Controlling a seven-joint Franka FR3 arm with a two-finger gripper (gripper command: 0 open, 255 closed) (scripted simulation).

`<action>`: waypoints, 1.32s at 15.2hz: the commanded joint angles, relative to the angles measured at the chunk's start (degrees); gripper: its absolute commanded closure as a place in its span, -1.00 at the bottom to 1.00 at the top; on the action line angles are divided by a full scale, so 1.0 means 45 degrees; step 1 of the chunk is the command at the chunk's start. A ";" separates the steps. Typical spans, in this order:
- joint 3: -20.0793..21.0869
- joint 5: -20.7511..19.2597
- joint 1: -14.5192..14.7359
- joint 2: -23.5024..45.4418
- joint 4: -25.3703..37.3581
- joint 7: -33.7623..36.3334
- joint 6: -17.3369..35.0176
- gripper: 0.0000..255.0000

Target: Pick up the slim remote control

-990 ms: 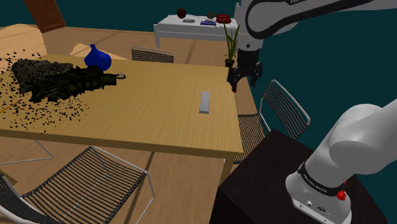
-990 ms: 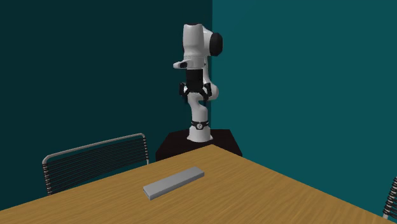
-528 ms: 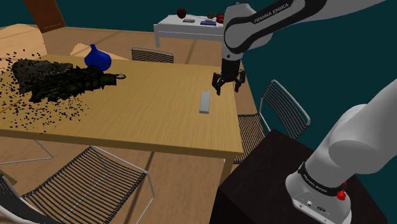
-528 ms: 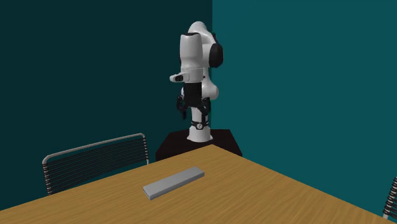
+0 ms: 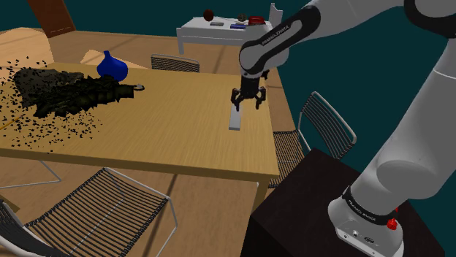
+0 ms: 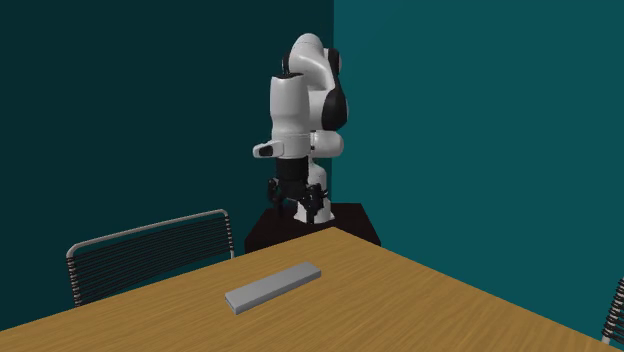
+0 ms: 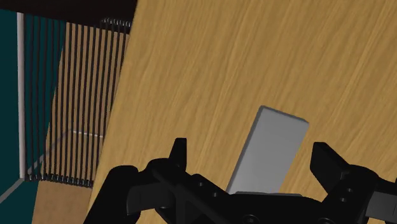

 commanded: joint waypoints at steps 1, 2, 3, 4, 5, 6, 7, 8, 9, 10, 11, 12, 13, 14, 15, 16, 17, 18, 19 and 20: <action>-0.0043 0.0062 -0.0033 0.0995 0.0723 0.0245 0.0409 -1.00; -0.0071 0.0098 -0.0055 0.1466 0.1101 0.0348 0.0567 -1.00; -0.0099 0.0136 -0.0079 0.1937 0.1493 0.0449 0.0708 -1.00; -0.0127 0.0176 -0.0104 0.2407 0.1901 0.0548 0.0833 -1.00; -0.0156 0.0218 -0.0131 0.2877 0.2324 0.0645 0.0942 -1.00; -0.0185 0.0261 -0.0160 0.3348 0.2764 0.0740 0.1035 -1.00; -0.0213 0.0307 -0.0192 0.3819 0.3221 0.0835 0.1112 -1.00; -0.0229 0.0334 -0.0213 0.4097 0.3498 0.0890 0.1150 -1.00; -0.0222 0.0345 -0.0217 0.4207 0.3473 0.0881 0.1284 -1.00; -0.0216 0.0356 -0.0221 0.4318 0.3451 0.0871 0.1416 -1.00; -0.0210 0.0368 -0.0225 0.4431 0.3432 0.0862 0.1548 -1.00; -0.0204 0.0379 -0.0229 0.4546 0.3416 0.0852 0.1679 -1.00; -0.0197 0.0391 -0.0233 0.4662 0.3403 0.0843 0.1809 -1.00; -0.0190 0.0402 -0.0238 0.4778 0.3387 0.0833 0.1939 -1.00; -0.0183 0.0414 -0.0243 0.4900 0.3384 0.0823 0.2065 -1.00; -0.0178 0.0420 -0.0246 0.4968 0.3377 0.0818 0.2139 -1.00; -0.0178 0.0420 -0.0246 0.4969 0.3380 0.0818 0.2138 -1.00; -0.0177 0.0417 -0.0234 0.4941 0.3371 0.0833 0.2119 1.00; -0.0177 0.0418 -0.0238 0.4941 0.3365 0.0828 0.2124 1.00; -0.0177 0.0418 -0.0237 0.4939 0.3361 0.0829 0.2126 1.00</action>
